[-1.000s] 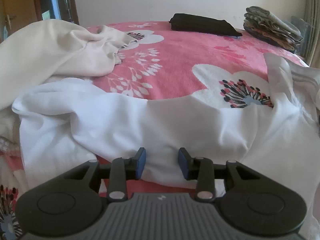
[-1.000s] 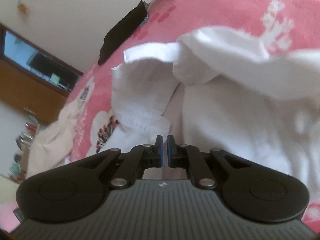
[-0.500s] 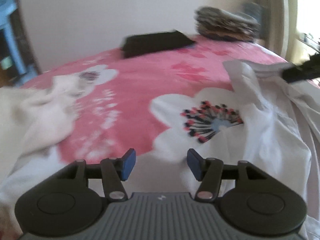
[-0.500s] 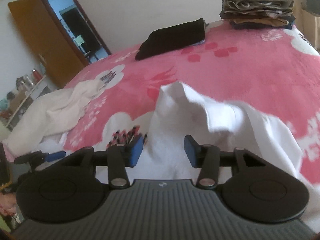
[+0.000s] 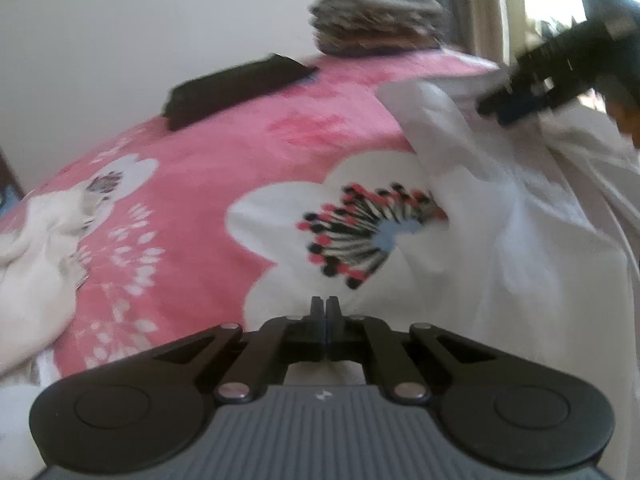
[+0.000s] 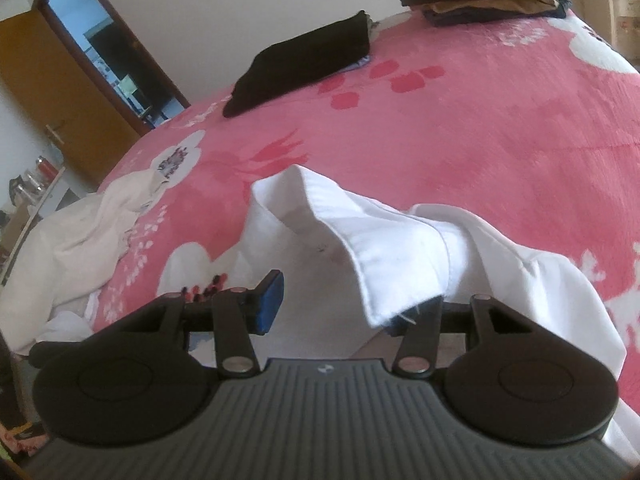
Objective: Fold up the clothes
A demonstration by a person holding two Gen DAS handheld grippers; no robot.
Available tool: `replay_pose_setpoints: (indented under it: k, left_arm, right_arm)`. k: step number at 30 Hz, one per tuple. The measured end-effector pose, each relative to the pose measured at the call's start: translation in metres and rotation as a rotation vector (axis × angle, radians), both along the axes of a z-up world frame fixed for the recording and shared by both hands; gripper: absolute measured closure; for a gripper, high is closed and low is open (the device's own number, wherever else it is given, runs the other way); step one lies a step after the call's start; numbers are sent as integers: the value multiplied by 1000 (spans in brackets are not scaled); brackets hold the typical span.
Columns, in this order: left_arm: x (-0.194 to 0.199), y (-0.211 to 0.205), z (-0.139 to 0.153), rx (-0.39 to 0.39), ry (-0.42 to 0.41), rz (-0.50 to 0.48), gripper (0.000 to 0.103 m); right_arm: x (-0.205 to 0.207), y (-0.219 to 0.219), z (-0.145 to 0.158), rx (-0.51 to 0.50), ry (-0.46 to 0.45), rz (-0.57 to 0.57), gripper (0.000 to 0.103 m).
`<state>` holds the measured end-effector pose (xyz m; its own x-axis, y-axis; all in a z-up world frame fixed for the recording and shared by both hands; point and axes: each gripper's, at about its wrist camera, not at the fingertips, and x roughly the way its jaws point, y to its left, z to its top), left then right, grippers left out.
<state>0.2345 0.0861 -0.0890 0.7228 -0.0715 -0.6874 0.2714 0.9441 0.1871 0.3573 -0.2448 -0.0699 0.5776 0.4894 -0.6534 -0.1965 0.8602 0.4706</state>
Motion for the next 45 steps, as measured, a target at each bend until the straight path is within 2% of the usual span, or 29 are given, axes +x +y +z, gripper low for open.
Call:
replay_pose_setpoints:
  k: [3, 5, 7, 11, 13, 15, 19, 22, 23, 25, 27, 29, 30, 34, 38, 42, 45]
  left_arm:
    - [2, 15, 7, -28, -57, 144, 102]
    - [9, 26, 5, -43, -48, 233, 102]
    - [15, 32, 0, -45, -22, 278, 102]
    - [14, 32, -5, -28, -26, 306, 102]
    - [14, 31, -7, -25, -26, 313, 101]
    - [15, 30, -9, -19, -30, 317, 101]
    - [12, 32, -10, -20, -37, 331, 101]
    - [11, 34, -11, -22, -39, 337, 100]
    - [11, 35, -11, -22, -40, 338, 100]
    - [11, 35, -12, -22, -41, 341, 100]
    - [11, 36, -12, -27, -42, 344, 99]
    - [11, 37, -13, -35, -42, 347, 99]
    - [11, 37, -13, -40, -43, 349, 99]
    - [12, 38, -11, -42, -33, 349, 96]
    - [15, 37, -10, -37, -22, 367, 94]
    - [16, 32, -11, 17, -22, 371, 88]
    - [16, 29, -12, 61, -28, 374, 79]
  right_arm:
    - [5, -1, -5, 6, 0, -13, 55]
    - [9, -1, -6, -3, -7, -17, 55]
    - [15, 0, -6, -8, -15, -20, 55]
    - [26, 6, -1, -5, -46, 3, 54]
    - [31, 18, 3, -24, -71, 59, 50]
    - [37, 32, 6, -53, -86, 122, 38]
    - [48, 53, -3, -169, -56, 180, 33]
    - [52, 48, -14, -152, 9, 154, 33]
    - [48, 47, -15, -145, -3, 154, 35]
    - [42, 50, -16, -170, -24, 172, 48]
    - [37, 55, -17, -213, -38, 194, 76]
    - [35, 56, -16, -224, -54, 188, 95]
    - [35, 55, -15, -219, -63, 181, 98]
    - [27, 53, 4, -222, -168, 117, 101]
    - [32, 75, 19, -345, -275, 132, 101]
    - [47, 98, 14, -486, -290, 145, 101]
    - [59, 106, -2, -567, -247, 125, 100]
